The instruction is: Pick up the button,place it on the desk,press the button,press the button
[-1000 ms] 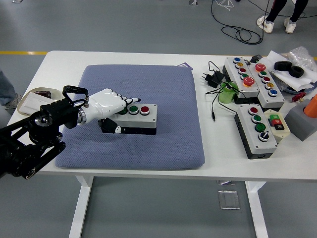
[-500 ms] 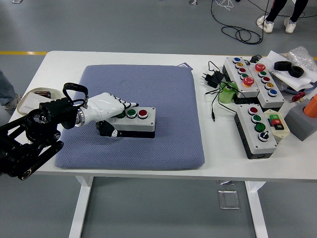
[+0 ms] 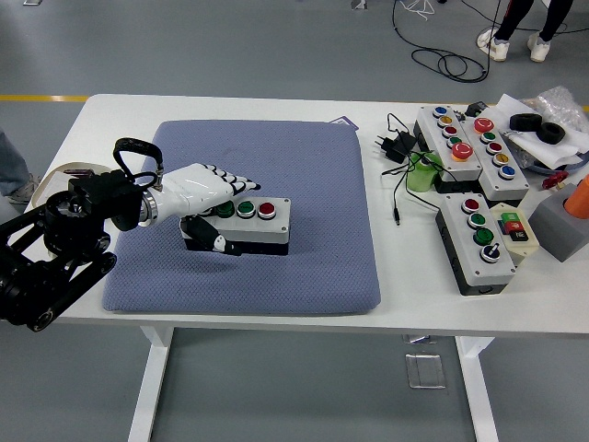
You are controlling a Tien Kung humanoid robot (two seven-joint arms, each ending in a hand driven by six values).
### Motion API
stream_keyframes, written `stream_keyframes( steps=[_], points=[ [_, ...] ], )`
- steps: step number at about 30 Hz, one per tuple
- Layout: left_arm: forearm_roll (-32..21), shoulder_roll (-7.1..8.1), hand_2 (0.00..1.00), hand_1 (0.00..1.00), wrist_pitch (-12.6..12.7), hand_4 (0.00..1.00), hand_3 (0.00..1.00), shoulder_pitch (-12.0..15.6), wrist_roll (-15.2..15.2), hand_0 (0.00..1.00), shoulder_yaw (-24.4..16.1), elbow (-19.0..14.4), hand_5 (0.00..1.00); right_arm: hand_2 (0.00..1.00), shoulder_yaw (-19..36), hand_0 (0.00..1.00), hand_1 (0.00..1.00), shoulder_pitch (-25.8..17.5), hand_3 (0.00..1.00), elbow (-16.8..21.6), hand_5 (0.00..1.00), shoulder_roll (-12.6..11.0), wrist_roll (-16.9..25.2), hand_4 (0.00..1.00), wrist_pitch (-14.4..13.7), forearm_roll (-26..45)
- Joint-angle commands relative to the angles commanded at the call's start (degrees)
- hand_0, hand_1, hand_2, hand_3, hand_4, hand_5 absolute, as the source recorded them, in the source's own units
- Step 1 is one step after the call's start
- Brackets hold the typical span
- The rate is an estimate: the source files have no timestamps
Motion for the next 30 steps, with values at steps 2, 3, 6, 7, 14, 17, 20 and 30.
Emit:
stream_keyframes(
  steps=[2,3,6,7,14,17,20,30],
  points=[
    [0.00,0.29,0.998,0.976,-0.69,0.998,0.998,0.39,0.06,0.905,-1.78,-2.07,0.755,0.615,0.02,0.635,0.454,0.01,0.565,0.00,0.227,-0.02,0.01,0.307,0.03,-0.10],
    [0.00,0.34,0.998,0.976,-0.78,0.998,0.998,0.45,0.06,0.905,-2.13,-2.51,0.755,0.615,0.02,0.635,0.454,0.01,0.565,0.00,0.227,-0.02,0.01,0.307,0.03,-0.12],
    [-2.20,0.83,0.998,0.941,2.98,0.998,0.998,1.45,2.82,0.884,-5.02,-7.20,0.764,0.615,0.05,0.635,0.454,-0.10,0.564,0.00,0.227,-0.04,0.02,0.308,0.04,-0.09],
    [-2.65,0.91,0.998,0.941,4.02,0.998,0.998,1.60,3.59,0.884,-5.37,-8.30,0.764,0.615,0.06,0.635,0.454,-0.12,0.564,0.00,0.227,-0.03,0.01,0.308,0.04,-0.11],
    [-0.23,1.51,0.564,0.512,16.24,0.871,0.973,2.43,9.23,0.429,-7.61,-14.66,0.853,0.615,-0.04,0.635,0.454,-0.26,0.564,0.00,0.227,-0.05,-0.05,0.308,0.09,0.00],
    [-0.74,1.66,0.157,0.114,18.49,0.820,0.738,2.68,10.71,0.126,-7.30,-16.21,0.990,0.614,-0.18,0.635,0.453,-0.31,0.565,0.00,0.226,-0.05,-0.04,0.307,0.07,0.19],
    [-2.49,1.54,0.157,0.114,18.15,0.820,0.738,2.93,11.92,0.126,-6.34,-17.05,0.990,0.614,-0.19,0.635,0.453,-0.33,0.565,0.00,0.226,0.00,-0.08,0.307,0.06,0.25],
    [-6.65,1.58,0.039,0.002,6.08,0.783,0.617,3.01,13.80,0.033,-4.80,-15.60,0.857,0.614,-0.24,0.636,0.453,-0.37,0.564,0.00,0.225,-0.03,-0.05,0.307,0.05,0.31]
  ],
)
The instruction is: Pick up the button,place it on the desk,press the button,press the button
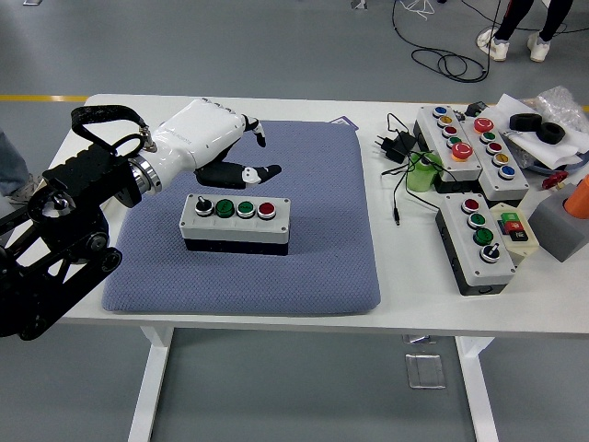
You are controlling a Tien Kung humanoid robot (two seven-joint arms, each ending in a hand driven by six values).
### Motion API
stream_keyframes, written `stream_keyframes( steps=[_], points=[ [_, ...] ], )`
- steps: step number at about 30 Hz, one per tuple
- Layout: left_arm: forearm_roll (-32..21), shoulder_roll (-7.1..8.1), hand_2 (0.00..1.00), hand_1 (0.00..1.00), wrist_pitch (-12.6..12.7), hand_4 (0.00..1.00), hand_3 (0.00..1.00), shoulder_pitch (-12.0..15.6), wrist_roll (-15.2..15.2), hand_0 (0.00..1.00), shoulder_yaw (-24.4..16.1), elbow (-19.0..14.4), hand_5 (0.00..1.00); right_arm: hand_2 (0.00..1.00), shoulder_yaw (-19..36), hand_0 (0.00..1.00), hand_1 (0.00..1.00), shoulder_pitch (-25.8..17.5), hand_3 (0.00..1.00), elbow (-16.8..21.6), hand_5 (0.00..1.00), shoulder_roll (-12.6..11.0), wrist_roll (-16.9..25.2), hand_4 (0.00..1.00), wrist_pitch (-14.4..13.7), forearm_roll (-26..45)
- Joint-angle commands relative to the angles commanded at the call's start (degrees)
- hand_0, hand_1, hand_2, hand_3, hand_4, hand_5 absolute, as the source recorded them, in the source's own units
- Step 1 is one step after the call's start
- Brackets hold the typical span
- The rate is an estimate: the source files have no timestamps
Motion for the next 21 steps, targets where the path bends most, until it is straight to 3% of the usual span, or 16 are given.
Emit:
stream_keyframes(
  steps=[3,4,7,9,10,17,21],
  points=[
    [0.35,-0.09,0.039,0.002,-3.53,0.783,0.617,0.00,0.31,0.033,0.41,1.11,0.857,0.614,-0.07,0.636,0.453,0.03,0.564,0.00,0.225,0.01,-0.01,0.307,0.03,0.01],
    [0.38,-0.12,0.030,0.002,-4.11,0.759,0.688,0.01,0.35,0.030,0.48,1.35,0.812,0.614,-0.09,0.636,0.453,0.03,0.565,0.00,0.225,0.01,-0.01,0.307,0.04,0.01],
    [0.25,-0.15,0.030,0.002,-5.63,0.759,0.688,0.11,0.45,0.030,1.03,2.25,0.812,0.614,-0.18,0.636,0.453,0.05,0.565,0.00,0.225,0.02,-0.03,0.307,0.05,0.14],
    [0.35,-0.13,0.030,0.002,-6.12,0.759,0.688,0.16,0.52,0.030,1.29,2.38,0.812,0.614,-0.26,0.636,0.453,0.05,0.565,0.00,0.225,0.02,-0.04,0.307,0.07,0.22],
    [0.40,-0.12,0.027,0.002,-6.28,0.703,0.705,0.16,0.54,0.032,1.49,2.43,0.757,0.614,-0.33,0.636,0.453,0.05,0.565,0.00,0.225,0.02,-0.04,0.307,0.08,0.30],
    [1.09,-0.48,0.028,0.002,-6.46,0.698,0.744,-0.18,0.55,0.033,3.92,3.55,0.738,0.613,-0.61,0.636,0.453,0.07,0.565,0.00,0.225,0.02,-0.03,0.307,0.13,0.54],
    [1.23,0.07,0.028,0.002,-7.37,0.698,0.744,0.00,0.66,0.033,4.76,2.88,0.738,0.613,-0.79,0.636,0.453,0.01,0.565,0.00,0.225,-0.01,0.04,0.307,0.06,0.88]
  ],
)
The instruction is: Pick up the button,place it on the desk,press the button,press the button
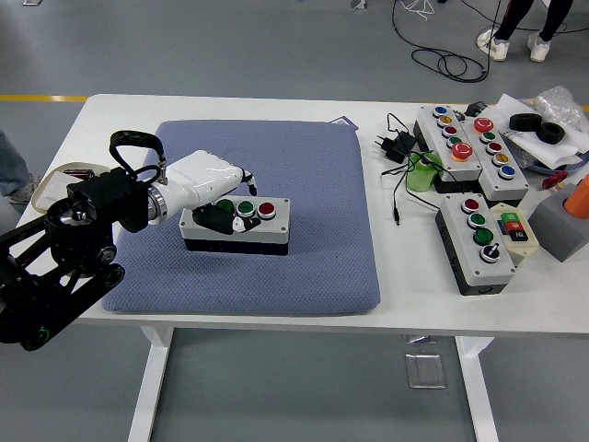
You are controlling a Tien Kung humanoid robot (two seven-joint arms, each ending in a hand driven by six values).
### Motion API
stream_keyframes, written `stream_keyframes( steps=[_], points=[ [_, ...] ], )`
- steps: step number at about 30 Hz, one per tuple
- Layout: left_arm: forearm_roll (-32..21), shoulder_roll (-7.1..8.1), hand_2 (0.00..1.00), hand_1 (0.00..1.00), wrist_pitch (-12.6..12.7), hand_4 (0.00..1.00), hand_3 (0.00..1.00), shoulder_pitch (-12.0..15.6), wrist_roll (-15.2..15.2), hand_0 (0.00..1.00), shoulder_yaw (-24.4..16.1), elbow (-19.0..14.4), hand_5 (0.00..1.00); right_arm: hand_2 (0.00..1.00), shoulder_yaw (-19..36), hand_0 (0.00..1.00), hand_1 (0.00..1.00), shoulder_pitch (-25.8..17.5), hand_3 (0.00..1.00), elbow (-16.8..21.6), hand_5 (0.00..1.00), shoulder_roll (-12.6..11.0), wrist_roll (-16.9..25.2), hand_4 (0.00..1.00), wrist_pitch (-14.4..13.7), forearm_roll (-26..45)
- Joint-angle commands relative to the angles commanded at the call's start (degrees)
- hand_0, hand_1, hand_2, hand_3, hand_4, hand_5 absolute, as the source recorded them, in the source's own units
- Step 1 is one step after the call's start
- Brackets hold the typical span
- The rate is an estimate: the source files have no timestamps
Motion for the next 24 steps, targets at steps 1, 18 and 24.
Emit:
stream_keyframes(
  steps=[1,18,24],
  points=[
    [-0.01,0.16,0.028,0.002,-0.23,0.676,0.738,0.08,0.06,0.033,-0.05,-0.29,0.697,0.613,-0.04,0.636,0.453,-0.03,0.565,0.00,0.225,-0.02,0.03,0.308,-0.04,0.14],
    [0.67,1.47,0.032,0.002,-3.85,0.663,0.747,0.44,0.68,0.030,-0.34,-2.55,0.667,0.613,0.36,0.636,0.453,0.01,0.565,0.00,0.225,0.04,-0.04,0.308,-0.02,-0.28],
    [1.13,1.65,0.030,0.002,-5.26,0.654,0.749,0.55,0.69,0.029,-0.26,-2.67,0.649,0.614,0.49,0.637,0.453,0.00,0.565,0.00,0.225,0.04,-0.05,0.308,0.00,-0.54]
  ],
)
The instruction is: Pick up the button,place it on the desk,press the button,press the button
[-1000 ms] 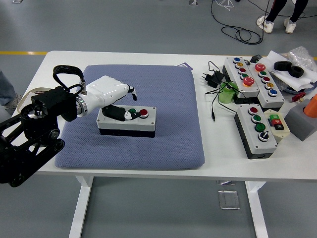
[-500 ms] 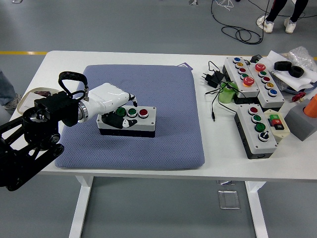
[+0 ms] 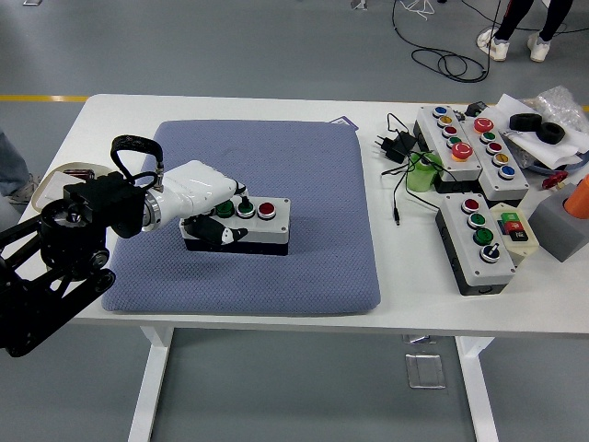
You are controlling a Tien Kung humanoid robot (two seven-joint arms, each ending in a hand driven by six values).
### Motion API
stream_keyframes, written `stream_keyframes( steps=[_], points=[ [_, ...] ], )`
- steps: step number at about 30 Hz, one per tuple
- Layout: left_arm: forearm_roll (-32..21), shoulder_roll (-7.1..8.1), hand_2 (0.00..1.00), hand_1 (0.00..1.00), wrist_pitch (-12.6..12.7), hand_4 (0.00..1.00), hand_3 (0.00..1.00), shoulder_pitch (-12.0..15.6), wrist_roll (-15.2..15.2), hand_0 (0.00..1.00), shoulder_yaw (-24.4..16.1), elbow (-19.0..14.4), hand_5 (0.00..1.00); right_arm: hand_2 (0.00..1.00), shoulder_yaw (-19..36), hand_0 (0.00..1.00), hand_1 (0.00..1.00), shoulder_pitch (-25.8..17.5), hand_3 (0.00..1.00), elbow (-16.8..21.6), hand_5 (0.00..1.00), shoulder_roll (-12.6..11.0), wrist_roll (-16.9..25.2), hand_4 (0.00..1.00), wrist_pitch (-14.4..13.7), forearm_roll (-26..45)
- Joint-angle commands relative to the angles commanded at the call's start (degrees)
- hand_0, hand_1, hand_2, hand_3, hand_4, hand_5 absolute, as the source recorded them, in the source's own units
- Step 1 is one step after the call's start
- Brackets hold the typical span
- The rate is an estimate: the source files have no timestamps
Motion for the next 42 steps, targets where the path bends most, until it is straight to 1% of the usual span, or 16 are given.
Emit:
stream_keyframes(
  steps=[1,6,8,14,18,22,24,25,27,30,31,34,36,37,39,42],
  points=[
    [0.01,0.06,0.029,0.002,-0.24,0.642,0.753,0.02,0.00,0.032,0.03,-0.04,0.618,0.613,0.00,0.636,0.453,0.00,0.565,0.00,0.226,-0.01,0.01,0.307,0.01,-0.03],
    [-0.02,0.04,0.029,0.002,-0.79,0.642,0.753,0.03,0.05,0.032,0.35,0.26,0.618,0.613,0.19,0.636,0.453,-0.04,0.565,0.00,0.226,-0.04,-0.01,0.307,0.03,-0.27],
    [-0.02,0.04,0.030,0.002,-0.82,0.635,0.755,0.03,0.05,0.030,0.38,0.29,0.595,0.613,0.20,0.636,0.453,-0.03,0.565,0.00,0.227,-0.04,-0.01,0.307,0.04,-0.32],
    [-0.30,0.28,0.031,0.002,-3.33,0.635,0.758,0.10,0.15,0.034,1.33,0.21,0.593,0.613,0.20,0.636,0.453,-0.02,0.565,0.00,0.227,-0.01,-0.04,0.307,0.03,-0.23],
    [-0.32,0.29,0.031,0.002,-3.88,0.635,0.758,0.16,0.22,0.034,1.69,0.35,0.593,0.613,0.16,0.636,0.453,-0.01,0.565,0.00,0.227,-0.01,-0.03,0.307,0.03,-0.20],
    [-0.14,0.37,0.033,0.002,-1.41,0.639,0.762,0.26,0.20,0.034,0.99,-0.14,0.603,0.613,0.10,0.636,0.453,-0.04,0.565,0.00,0.228,-0.03,-0.01,0.307,0.02,-0.11],
    [-0.05,0.35,0.033,0.002,0.87,0.639,0.762,0.35,0.34,0.034,0.68,-0.41,0.603,0.613,0.10,0.636,0.453,-0.05,0.565,0.00,0.228,-0.05,0.00,0.307,0.05,-0.16],
    [0.52,0.27,0.043,0.002,2.02,0.632,0.798,0.50,0.39,0.045,0.32,-0.83,0.573,0.613,0.03,0.636,0.453,-0.06,0.565,0.00,0.229,-0.05,0.01,0.308,0.03,-0.06],
    [0.89,0.17,0.043,0.002,4.19,0.632,0.798,0.71,0.49,0.045,0.01,-1.64,0.573,0.613,-0.05,0.636,0.453,-0.09,0.565,0.00,0.229,-0.04,0.00,0.308,0.03,0.06],
    [0.92,0.02,0.043,0.002,5.03,0.632,0.798,0.69,0.41,0.045,0.20,-2.52,0.573,0.613,-0.08,0.636,0.453,-0.08,0.565,0.00,0.229,-0.02,-0.01,0.308,0.06,0.05],
    [0.87,-0.03,0.041,0.002,5.17,0.617,0.802,0.66,0.37,0.046,0.31,-2.75,0.530,0.613,-0.05,0.636,0.453,-0.08,0.565,0.00,0.228,-0.01,-0.03,0.307,0.05,0.05],
    [0.38,-0.24,0.041,0.002,5.94,0.617,0.802,0.54,0.15,0.046,0.90,-3.12,0.530,0.613,-0.09,0.636,0.453,-0.07,0.565,0.00,0.228,0.00,-0.01,0.307,0.06,0.09],
    [0.07,-0.50,0.041,0.002,7.14,0.617,0.802,0.44,0.08,0.046,1.56,-2.99,0.530,0.613,-0.04,0.636,0.453,-0.04,0.565,0.00,0.228,0.01,-0.01,0.307,0.04,0.06],
    [0.03,-0.60,0.040,0.002,7.47,0.594,0.807,0.46,0.08,0.049,1.68,-2.93,0.467,0.613,-0.02,0.637,0.453,-0.04,0.565,0.00,0.228,0.01,-0.01,0.307,0.04,0.04],
    [0.14,-1.16,0.040,0.002,8.76,0.594,0.807,0.68,0.15,0.049,2.00,-2.47,0.467,0.613,-0.02,0.637,0.453,-0.06,0.565,0.00,0.228,0.03,-0.03,0.307,0.06,-0.02],
    [0.33,-1.58,0.040,0.002,9.05,0.594,0.807,0.73,0.26,0.049,2.18,-1.89,0.467,0.613,0.03,0.637,0.453,-0.08,0.565,0.00,0.228,0.04,-0.06,0.307,0.09,-0.12]
  ],
)
